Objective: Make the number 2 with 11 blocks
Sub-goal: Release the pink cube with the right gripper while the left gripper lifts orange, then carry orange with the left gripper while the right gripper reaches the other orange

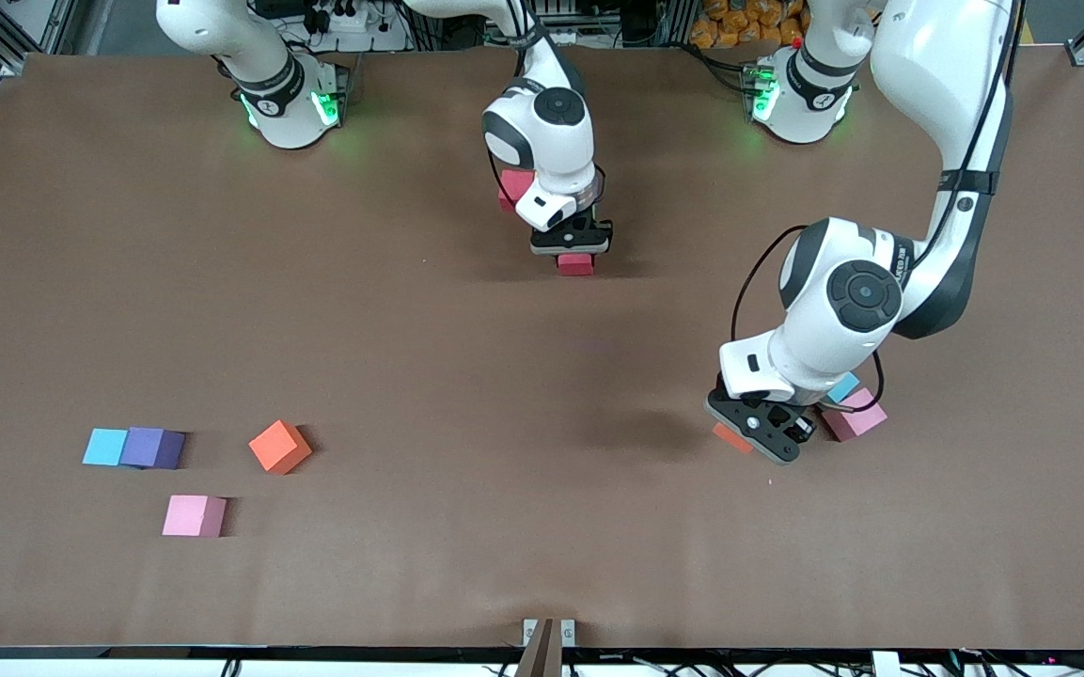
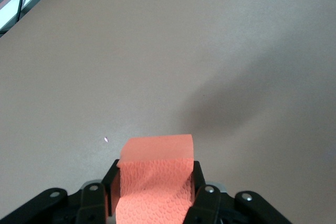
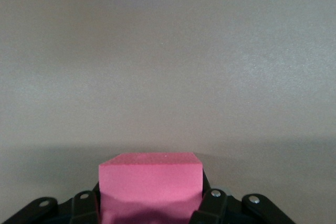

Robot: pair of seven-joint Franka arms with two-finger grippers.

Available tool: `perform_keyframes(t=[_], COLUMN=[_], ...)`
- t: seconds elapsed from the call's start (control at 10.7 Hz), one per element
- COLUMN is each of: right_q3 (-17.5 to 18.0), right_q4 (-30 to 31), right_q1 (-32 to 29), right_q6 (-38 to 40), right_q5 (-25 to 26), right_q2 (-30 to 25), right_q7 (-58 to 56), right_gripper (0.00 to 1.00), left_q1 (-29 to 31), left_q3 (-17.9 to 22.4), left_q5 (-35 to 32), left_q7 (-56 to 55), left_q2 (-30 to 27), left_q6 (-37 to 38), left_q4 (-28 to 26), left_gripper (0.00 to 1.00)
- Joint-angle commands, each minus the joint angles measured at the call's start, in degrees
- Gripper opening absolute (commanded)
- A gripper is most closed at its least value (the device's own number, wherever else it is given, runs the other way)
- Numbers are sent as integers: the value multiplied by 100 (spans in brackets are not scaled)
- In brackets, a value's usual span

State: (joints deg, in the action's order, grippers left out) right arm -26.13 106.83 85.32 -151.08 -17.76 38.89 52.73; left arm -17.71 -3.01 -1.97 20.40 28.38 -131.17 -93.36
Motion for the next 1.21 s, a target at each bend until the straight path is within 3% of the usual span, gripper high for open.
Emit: perform_keyframes(t=[0.0, 0.19, 0.28, 0.37, 0.84, 1.12], right_q3=[-102, -102, -85, -85, -111, -216], right_q4=[40, 31, 22, 22, -57, -83], right_q1=[125, 134, 125, 117, 46, -129], right_q6=[-62, -71, -88, -97, -45, 227], right_q5=[18, 18, 10, 9, -43, -8], right_q2=[-4, 39, 49, 49, -39, -302], right_q7=[203, 203, 255, 308, 370, -295], right_gripper=[0, 3, 57, 100, 100, 100], left_q1=[31, 31, 40, 48, 66, 13], left_q3=[-33, -33, -33, -41, -155, -366], left_q5=[-67, -75, -75, -75, -32, -31], left_q7=[95, 104, 105, 105, 131, 104], left_q2=[-192, -218, -227, -227, -227, -359], left_q6=[109, 240, 241, 241, 241, 460], left_q4=[-138, -138, -138, -138, -112, -121], left_gripper=[37, 37, 37, 37, 36, 36])
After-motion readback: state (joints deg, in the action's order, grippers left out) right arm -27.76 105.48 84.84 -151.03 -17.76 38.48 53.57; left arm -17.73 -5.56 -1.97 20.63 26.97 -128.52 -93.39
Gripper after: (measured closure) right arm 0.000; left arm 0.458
